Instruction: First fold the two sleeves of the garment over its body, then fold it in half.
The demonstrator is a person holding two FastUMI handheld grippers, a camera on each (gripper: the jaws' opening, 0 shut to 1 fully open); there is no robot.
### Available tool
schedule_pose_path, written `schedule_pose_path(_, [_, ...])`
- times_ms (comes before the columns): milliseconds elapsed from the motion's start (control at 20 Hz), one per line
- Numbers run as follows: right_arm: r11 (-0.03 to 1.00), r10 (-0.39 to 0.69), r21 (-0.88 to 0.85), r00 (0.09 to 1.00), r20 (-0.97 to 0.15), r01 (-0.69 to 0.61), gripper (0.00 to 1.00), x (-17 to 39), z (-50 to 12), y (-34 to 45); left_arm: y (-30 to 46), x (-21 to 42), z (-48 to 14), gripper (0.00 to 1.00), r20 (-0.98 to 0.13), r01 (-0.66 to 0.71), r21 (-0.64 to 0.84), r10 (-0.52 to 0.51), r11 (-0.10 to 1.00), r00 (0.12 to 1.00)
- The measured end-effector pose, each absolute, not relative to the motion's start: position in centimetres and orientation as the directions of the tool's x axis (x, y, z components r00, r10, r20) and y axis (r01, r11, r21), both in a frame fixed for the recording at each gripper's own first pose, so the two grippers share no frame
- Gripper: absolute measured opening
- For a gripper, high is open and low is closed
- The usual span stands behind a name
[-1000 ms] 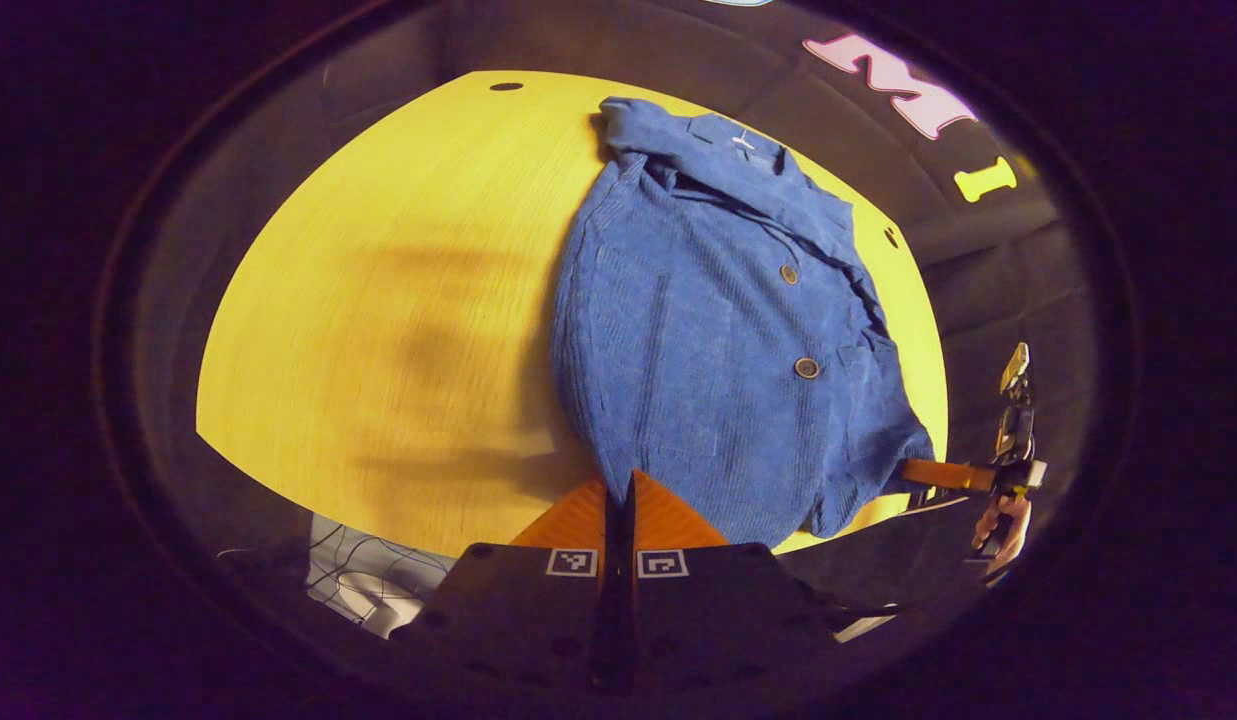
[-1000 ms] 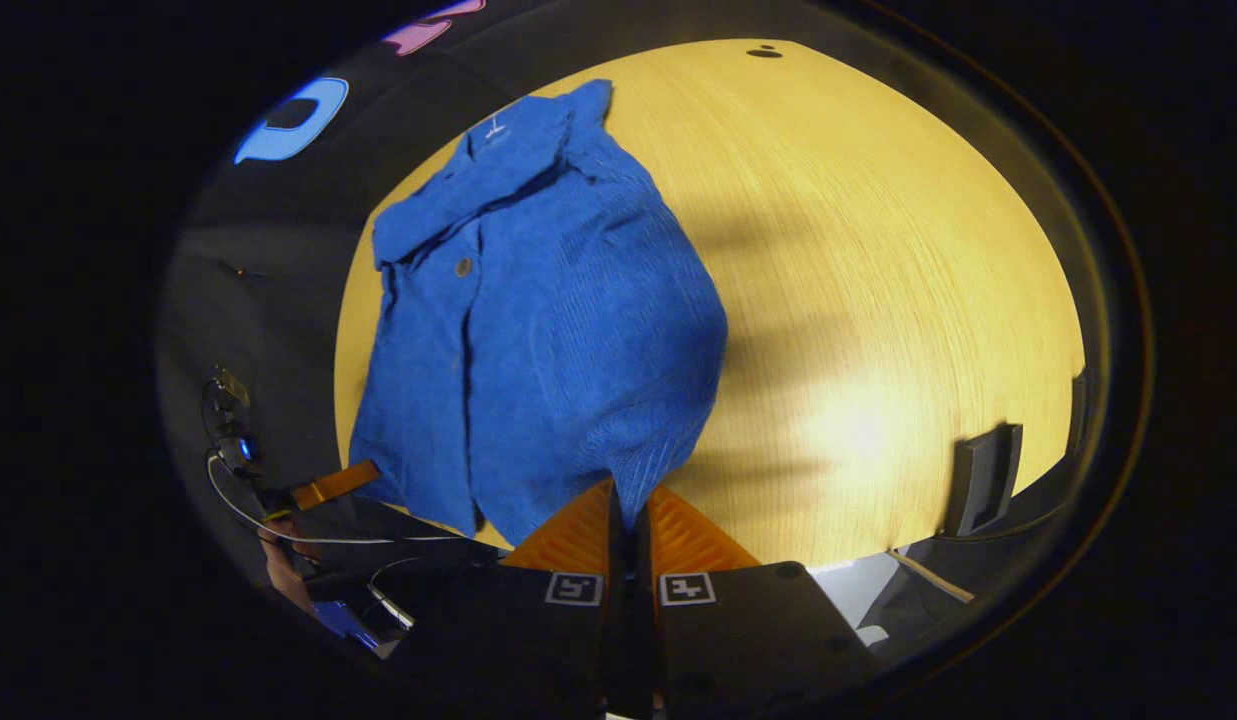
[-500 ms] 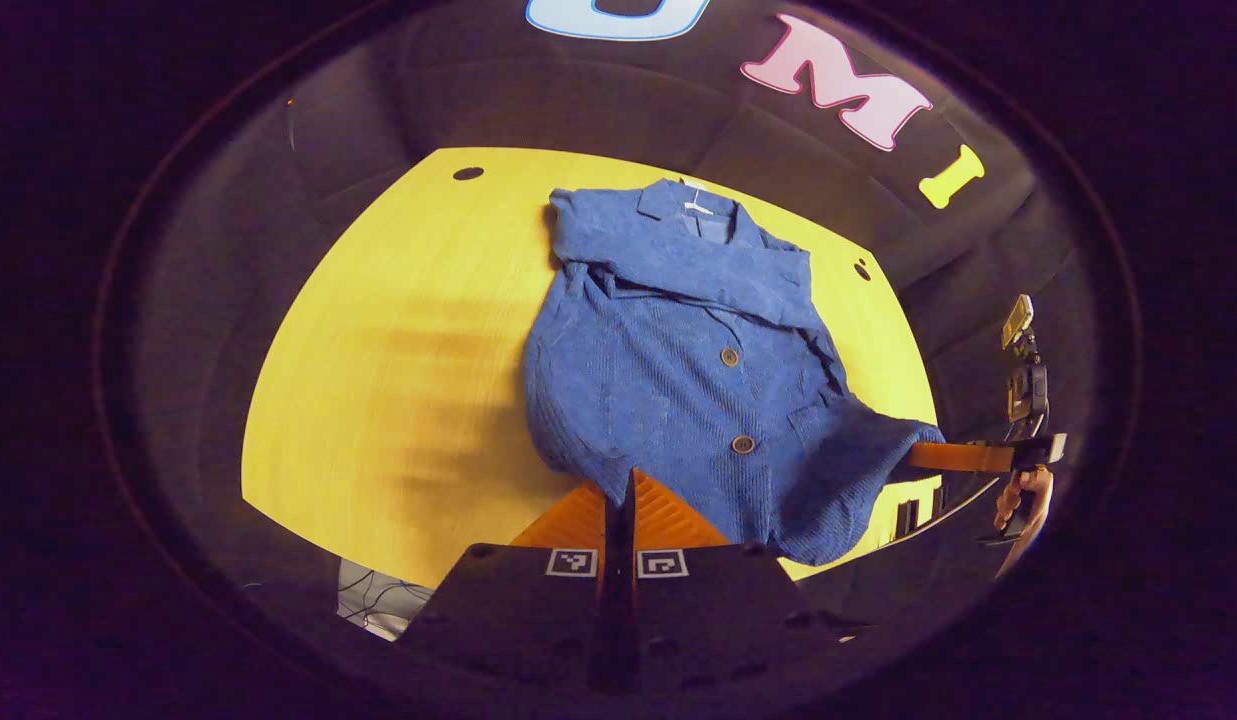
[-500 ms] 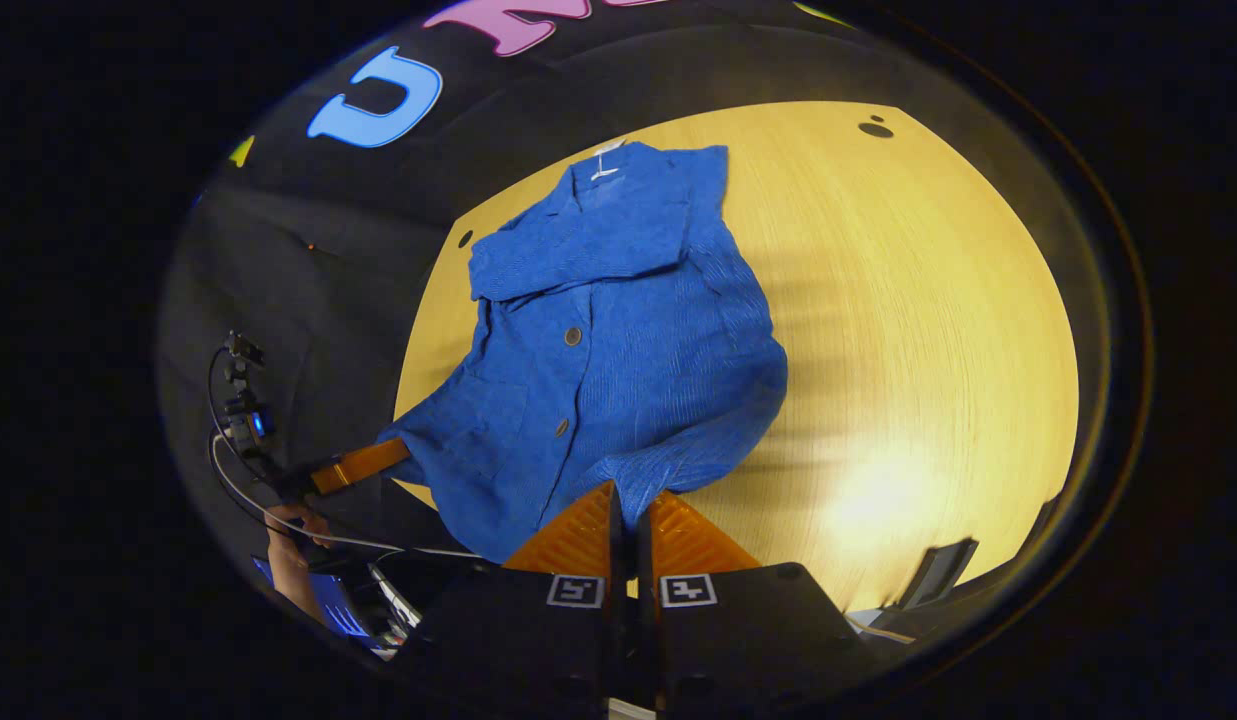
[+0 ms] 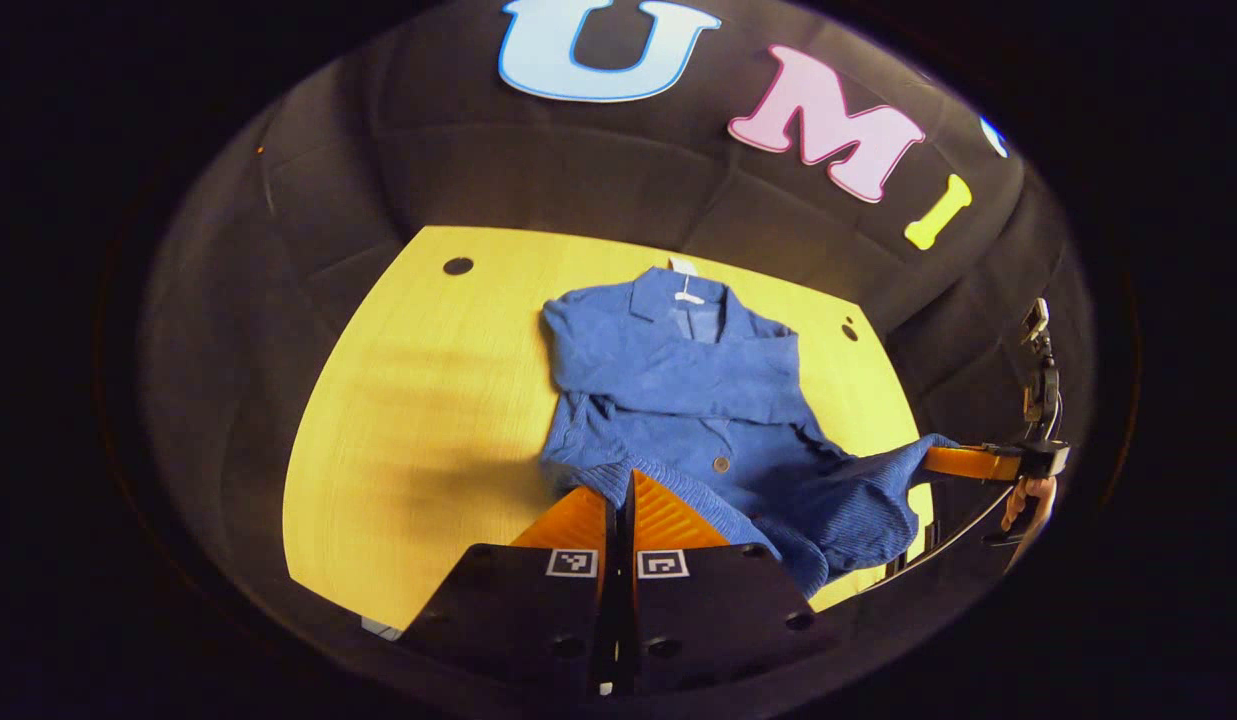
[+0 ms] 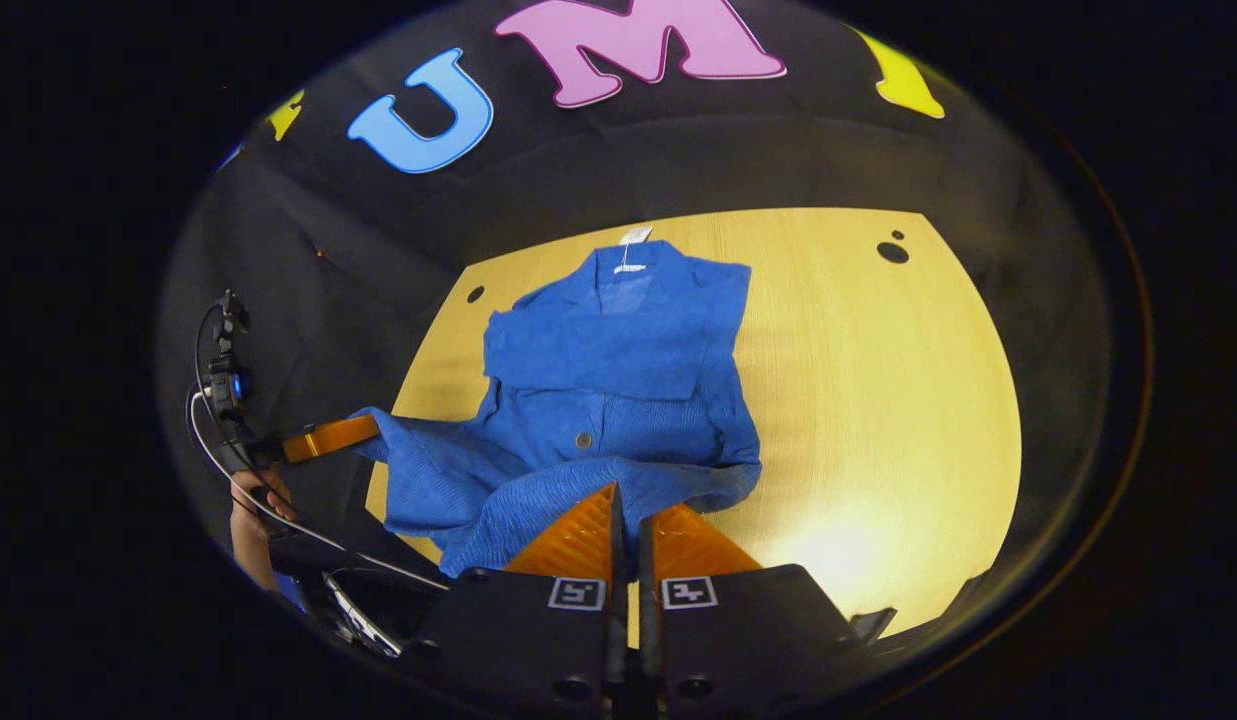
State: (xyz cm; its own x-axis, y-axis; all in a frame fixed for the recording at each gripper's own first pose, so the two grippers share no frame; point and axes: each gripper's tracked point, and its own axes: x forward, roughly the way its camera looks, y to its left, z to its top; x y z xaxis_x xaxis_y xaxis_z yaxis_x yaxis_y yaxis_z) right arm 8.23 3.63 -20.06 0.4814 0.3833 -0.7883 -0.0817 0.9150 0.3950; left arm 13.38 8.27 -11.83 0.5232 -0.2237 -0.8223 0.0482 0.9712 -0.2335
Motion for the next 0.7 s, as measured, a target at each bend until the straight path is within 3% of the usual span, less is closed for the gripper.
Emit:
schedule_pose_path(200, [0.943,0.322,0.317,0.513,-0.796,-0.1,0.06,9.1,-17.8,4.6,8.7,15.1,-11.7,0.0,-0.818,0.111,-0.213,-0.239,0.971,0.523])
schedule_pose_path(500, [0.945,0.327,0.276,0.531,-0.782,-0.175,0.06,9.9,-14.4,9.6,9.8,16.4,-11.9,0.0,-0.818,0.169,-0.185,-0.247,0.968,0.52])
schedule_pose_path(700, [0.953,0.302,0.235,0.569,-0.765,-0.189,0.06,15.0,-13.1,9.7,10.5,19.0,-10.7,0.0,-0.808,0.161,-0.203,-0.258,0.966,0.529])
